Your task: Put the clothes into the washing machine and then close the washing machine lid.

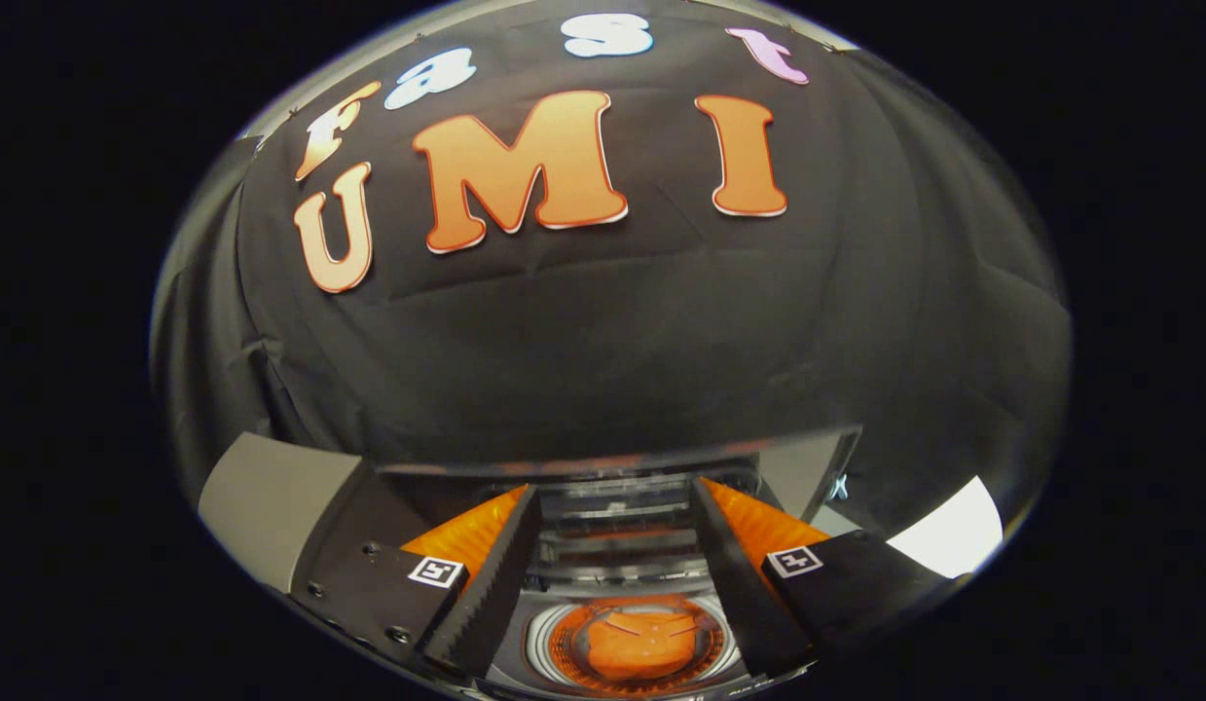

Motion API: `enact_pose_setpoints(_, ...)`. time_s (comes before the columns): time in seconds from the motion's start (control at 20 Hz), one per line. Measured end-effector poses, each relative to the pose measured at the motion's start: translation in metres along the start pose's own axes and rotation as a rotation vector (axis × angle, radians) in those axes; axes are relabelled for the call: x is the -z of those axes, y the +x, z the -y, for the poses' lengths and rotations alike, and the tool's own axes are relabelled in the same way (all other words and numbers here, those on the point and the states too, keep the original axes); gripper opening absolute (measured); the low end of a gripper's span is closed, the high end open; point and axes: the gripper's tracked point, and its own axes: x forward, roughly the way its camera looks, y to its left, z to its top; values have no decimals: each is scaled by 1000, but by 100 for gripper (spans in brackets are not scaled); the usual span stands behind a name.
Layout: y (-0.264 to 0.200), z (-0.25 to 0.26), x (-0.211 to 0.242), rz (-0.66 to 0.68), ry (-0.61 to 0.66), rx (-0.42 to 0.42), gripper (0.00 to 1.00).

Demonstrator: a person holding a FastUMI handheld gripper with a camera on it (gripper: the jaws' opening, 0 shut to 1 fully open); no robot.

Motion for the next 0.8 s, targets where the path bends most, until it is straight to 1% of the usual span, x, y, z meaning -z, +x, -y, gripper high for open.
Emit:
enact_pose_setpoints(0.2, 28, 0, -20, 13, -11, 1, 97)
enact_pose_setpoints(0.4, 53, 7, -12, -31, -18, 11, 98)
enact_pose_setpoints(0.55, 59, 11, -12, -40, -32, 44, 97)
enact_pose_setpoints(0.65, 60, 10, -8, -48, -62, 50, 98)
enact_pose_setpoints(0.8, 50, 9, -4, -65, -55, 46, 98)
